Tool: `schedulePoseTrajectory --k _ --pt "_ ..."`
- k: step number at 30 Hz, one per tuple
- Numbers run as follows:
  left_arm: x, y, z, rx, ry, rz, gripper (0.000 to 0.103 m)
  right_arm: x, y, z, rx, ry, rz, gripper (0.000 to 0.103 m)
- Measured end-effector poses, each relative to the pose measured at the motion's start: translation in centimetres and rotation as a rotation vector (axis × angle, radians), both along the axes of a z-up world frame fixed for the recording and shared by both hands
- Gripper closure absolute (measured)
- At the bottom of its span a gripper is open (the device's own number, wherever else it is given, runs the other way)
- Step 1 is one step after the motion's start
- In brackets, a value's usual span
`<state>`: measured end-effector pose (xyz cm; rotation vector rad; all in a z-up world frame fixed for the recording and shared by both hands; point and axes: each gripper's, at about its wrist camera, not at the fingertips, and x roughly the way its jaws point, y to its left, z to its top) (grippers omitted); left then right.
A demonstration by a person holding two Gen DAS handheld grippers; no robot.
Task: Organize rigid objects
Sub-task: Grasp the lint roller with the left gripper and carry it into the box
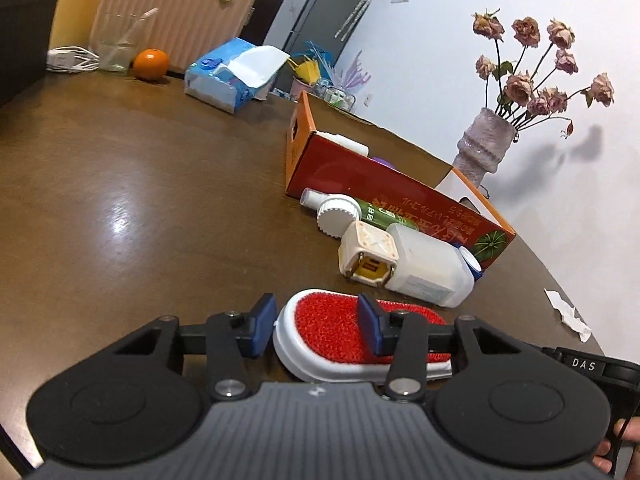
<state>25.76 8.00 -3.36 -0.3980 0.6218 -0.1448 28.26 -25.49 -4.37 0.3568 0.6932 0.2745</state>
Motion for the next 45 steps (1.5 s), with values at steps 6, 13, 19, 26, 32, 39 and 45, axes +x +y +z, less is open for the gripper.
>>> schedulePoseTrajectory --k 6,13,19,26,32,39,45 --pt "-3.9 -0.6 1.6 0.019 -0.068 0.033 0.059 -3.4 0.2 1.7 -0.011 -0.058 -0.010 0.088" --pt "-8.4 -1.6 5.1 0.041 -0.193 0.033 0.059 -8.1 -0.8 4.6 0.011 -0.170 -0.015 0.088" --pt "-11.6 -2.7 7.0 0.057 -0.254 0.029 0.059 -11.7 -1.4 6.1 0.024 -0.239 -0.042 0.088" --pt "-13.2 -3.5 8.8 0.073 -0.310 0.022 0.059 -14.0 -1.9 7.4 0.032 -0.288 -0.059 0.088" --pt "-12.5 -3.6 8.8 0.076 -0.314 0.025 0.059 -13.7 -1.9 7.2 0.033 -0.284 -0.066 0.088" --pt "-8.6 -3.8 8.6 0.088 -0.290 0.033 0.059 -10.0 -1.3 6.7 0.009 -0.259 -0.083 0.088" --pt "-3.5 -3.5 10.0 0.082 -0.291 0.030 0.061 -5.1 -1.1 7.5 0.018 -0.262 -0.088 0.088"
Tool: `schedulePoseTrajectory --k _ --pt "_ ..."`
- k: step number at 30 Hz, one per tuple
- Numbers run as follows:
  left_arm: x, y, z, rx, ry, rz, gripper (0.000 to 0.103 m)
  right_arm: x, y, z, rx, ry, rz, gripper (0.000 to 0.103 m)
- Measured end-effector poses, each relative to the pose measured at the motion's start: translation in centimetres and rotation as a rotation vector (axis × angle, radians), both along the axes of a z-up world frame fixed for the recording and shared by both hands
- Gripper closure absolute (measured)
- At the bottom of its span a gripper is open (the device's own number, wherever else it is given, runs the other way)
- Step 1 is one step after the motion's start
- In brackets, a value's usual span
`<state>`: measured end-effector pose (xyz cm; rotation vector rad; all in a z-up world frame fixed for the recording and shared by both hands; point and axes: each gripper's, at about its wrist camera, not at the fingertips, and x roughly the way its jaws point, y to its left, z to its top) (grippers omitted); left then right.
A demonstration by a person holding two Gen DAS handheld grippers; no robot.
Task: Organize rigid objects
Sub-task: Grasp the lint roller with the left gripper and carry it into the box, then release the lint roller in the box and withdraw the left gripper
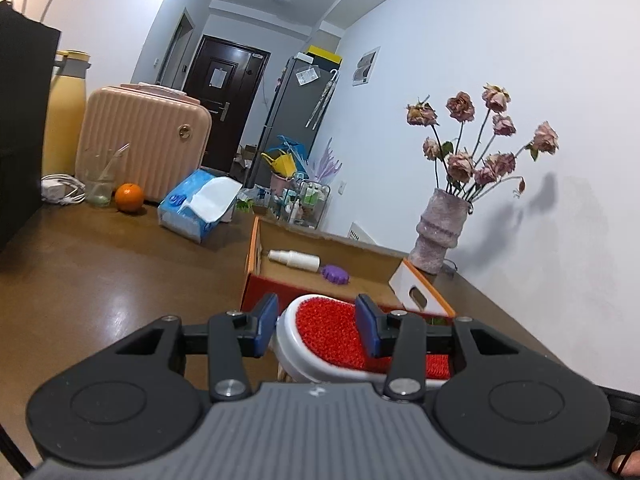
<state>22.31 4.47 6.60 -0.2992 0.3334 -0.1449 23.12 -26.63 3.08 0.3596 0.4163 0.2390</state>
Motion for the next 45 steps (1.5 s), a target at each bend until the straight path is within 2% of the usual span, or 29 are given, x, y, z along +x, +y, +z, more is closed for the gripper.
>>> schedulePoseTrajectory --k 9,12,15,22,26,32,33,35,37,39,45 --pt "8.7 0.4 3.0 0.007 -0.043 0.001 0.062 9.1 0.6 2.6 0.001 -0.047 -0.005 0.088" --pt "12.4 0.3 3.3 0.000 -0.028 0.004 0.062 12.4 0.5 2.8 0.013 -0.037 -0.014 0.088" --pt "16.1 -0.3 2.7 0.014 -0.007 0.007 0.062 16.1 0.3 2.3 0.018 -0.001 -0.019 0.088" --pt "22.9 0.1 -1.5 -0.016 0.127 -0.010 0.062 22.7 0.2 -0.1 -0.035 0.076 -0.025 0.087" --pt "24.2 0.3 -3.9 0.020 0.186 0.006 0.063 24.5 1.8 -1.4 -0.130 0.073 -0.003 0.087" --pt "25.1 0.1 -6.0 0.057 0.234 0.025 0.062 25.9 2.6 -4.4 -0.128 0.125 0.015 0.086" --pt "24.9 -0.1 -6.1 0.062 0.231 0.014 0.061 25.8 2.8 -4.5 -0.152 0.108 0.022 0.086" --pt "24.5 -0.7 -6.2 0.092 0.211 0.015 0.053 25.3 3.2 -4.3 -0.178 0.064 0.028 0.083" --pt "24.4 -1.2 -6.3 0.126 0.202 0.015 0.053 25.0 3.6 -4.4 -0.234 0.041 0.021 0.066" --pt "24.1 -1.6 -6.3 0.134 0.199 0.012 0.053 24.8 3.9 -4.4 -0.271 0.025 0.013 0.066" --pt "23.2 -2.1 -5.7 0.172 0.171 0.021 0.053 23.9 3.7 -3.8 -0.264 -0.015 0.013 0.067"
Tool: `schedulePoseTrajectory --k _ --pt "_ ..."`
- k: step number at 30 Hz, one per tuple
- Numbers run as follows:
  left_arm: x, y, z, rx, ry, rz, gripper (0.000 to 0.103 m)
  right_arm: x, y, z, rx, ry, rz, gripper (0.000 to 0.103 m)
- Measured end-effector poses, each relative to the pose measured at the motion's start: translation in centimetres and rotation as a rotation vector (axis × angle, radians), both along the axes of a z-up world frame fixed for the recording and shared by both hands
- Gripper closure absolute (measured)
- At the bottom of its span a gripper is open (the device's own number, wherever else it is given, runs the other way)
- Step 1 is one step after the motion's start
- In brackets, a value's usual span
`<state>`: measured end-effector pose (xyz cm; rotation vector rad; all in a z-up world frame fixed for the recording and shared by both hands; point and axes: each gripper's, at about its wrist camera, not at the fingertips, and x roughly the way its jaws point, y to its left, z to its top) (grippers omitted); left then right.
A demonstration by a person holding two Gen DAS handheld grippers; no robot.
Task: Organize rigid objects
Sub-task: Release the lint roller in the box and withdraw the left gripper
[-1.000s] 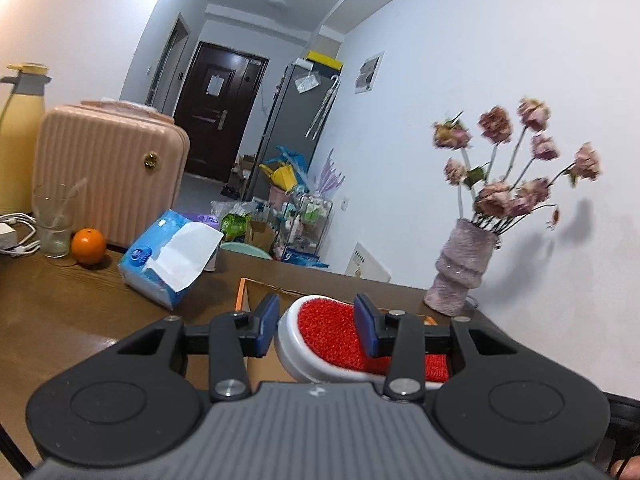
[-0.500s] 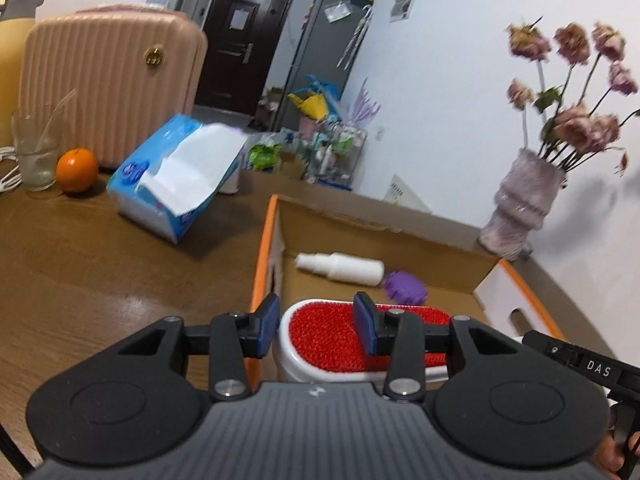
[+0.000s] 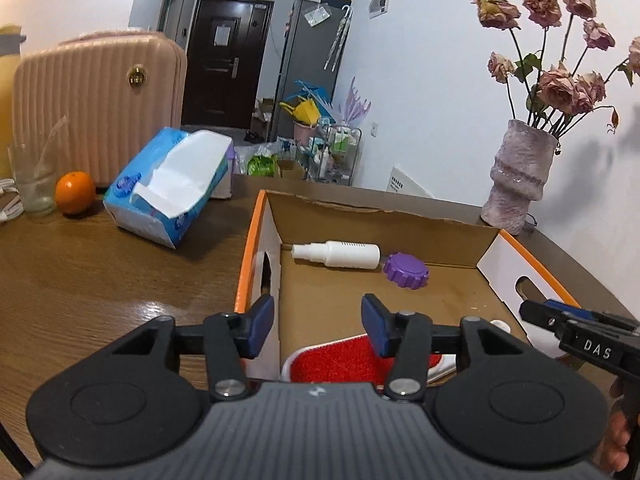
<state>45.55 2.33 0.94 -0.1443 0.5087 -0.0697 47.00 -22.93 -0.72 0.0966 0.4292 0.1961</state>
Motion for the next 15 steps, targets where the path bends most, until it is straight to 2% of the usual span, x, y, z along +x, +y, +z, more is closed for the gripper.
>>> schedulePoseTrajectory --k 2,5,9,11,13,15 --pt "-0.7 -0.3 0.5 0.016 -0.033 0.001 0.050 -0.5 0.1 0.2 0.005 -0.033 0.001 0.067" --pt "-2.1 -0.7 1.0 0.039 -0.058 0.019 0.045 -1.1 0.0 0.4 0.011 -0.025 -0.016 0.067" --pt "-4.8 -1.0 1.5 0.072 -0.070 0.024 0.039 -4.1 -0.4 1.8 0.023 -0.058 -0.015 0.065" --pt "-6.5 -1.0 2.1 0.074 -0.090 0.033 0.035 -5.9 -0.6 2.6 0.027 -0.079 -0.013 0.061" --pt "-8.6 -0.9 2.9 0.076 -0.128 0.040 0.031 -7.6 -0.9 3.5 0.029 -0.099 -0.015 0.051" --pt "-10.6 -1.0 3.7 0.090 -0.172 0.045 0.025 -9.4 -1.2 4.5 0.028 -0.121 -0.012 0.045"
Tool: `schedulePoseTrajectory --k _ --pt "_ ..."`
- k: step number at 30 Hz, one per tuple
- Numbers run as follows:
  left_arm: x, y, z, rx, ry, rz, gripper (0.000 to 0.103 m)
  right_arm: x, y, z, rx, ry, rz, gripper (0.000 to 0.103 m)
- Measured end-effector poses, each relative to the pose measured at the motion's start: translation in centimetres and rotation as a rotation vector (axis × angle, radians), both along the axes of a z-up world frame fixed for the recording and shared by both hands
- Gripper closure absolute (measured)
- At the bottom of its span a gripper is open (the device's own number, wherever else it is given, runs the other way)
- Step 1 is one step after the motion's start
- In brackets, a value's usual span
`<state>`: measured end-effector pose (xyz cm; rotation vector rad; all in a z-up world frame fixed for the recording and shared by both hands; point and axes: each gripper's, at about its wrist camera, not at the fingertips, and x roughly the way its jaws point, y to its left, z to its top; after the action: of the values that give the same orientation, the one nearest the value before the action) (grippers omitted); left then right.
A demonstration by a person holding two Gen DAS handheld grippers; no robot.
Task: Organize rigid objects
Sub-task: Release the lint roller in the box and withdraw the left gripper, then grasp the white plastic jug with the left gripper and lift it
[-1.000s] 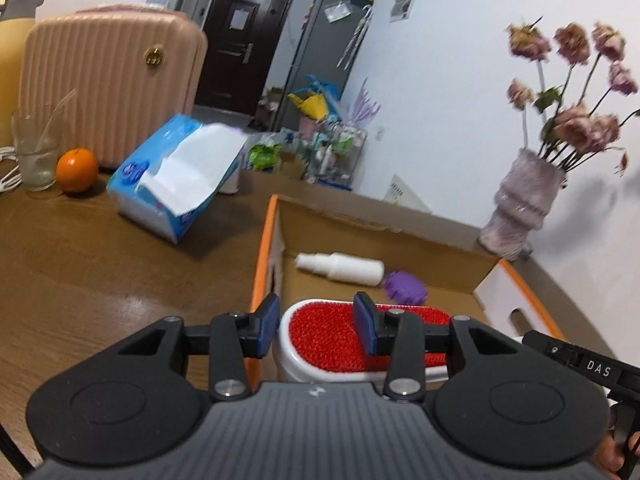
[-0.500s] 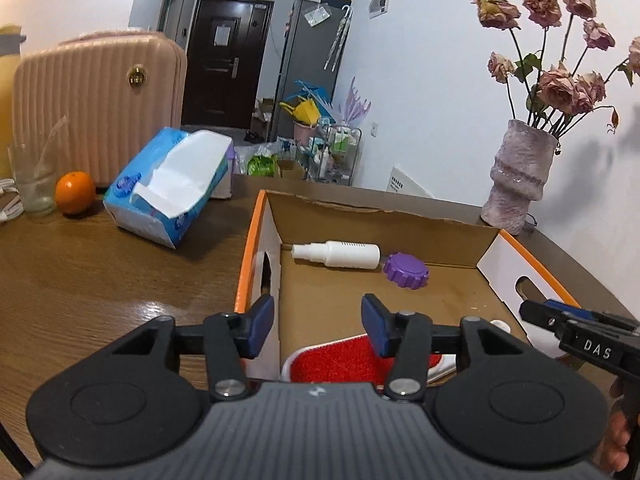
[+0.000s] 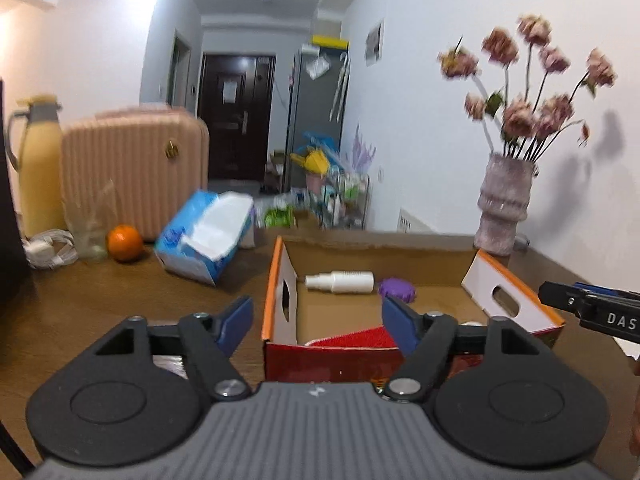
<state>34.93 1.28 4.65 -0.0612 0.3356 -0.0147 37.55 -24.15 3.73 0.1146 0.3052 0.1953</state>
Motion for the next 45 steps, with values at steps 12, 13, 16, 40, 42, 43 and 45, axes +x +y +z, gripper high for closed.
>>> schedulePoseTrajectory --k 12,13,16,40,42,43,45 --pt "-8.9 -0.7 1.1 0.050 -0.189 0.027 0.000 -9.7 0.5 1.2 -0.091 -0.159 -0.007 0.000" --pt "-9.6 -0.7 1.2 0.047 -0.200 0.023 0.000 -10.2 0.5 1.1 -0.090 -0.169 -0.012 0.000" --pt "-11.9 -0.1 1.2 0.032 -0.230 0.023 0.000 -12.0 0.9 1.0 -0.092 -0.185 -0.015 0.000" --pt "-21.1 3.3 -3.4 -0.088 0.002 0.049 0.000 -24.3 0.8 -0.7 -0.177 -0.078 0.025 0.000" --pt "-21.3 3.2 -3.4 -0.096 -0.003 0.038 0.000 -24.5 0.8 -1.2 -0.166 -0.069 0.027 0.000" --pt "-21.4 3.1 -3.5 -0.091 -0.001 0.031 0.000 -24.5 0.9 -1.5 -0.161 -0.064 0.031 0.000" --pt "-21.1 3.0 -3.9 -0.082 0.017 0.019 0.000 -23.8 1.2 -1.9 -0.155 -0.044 0.046 0.000"
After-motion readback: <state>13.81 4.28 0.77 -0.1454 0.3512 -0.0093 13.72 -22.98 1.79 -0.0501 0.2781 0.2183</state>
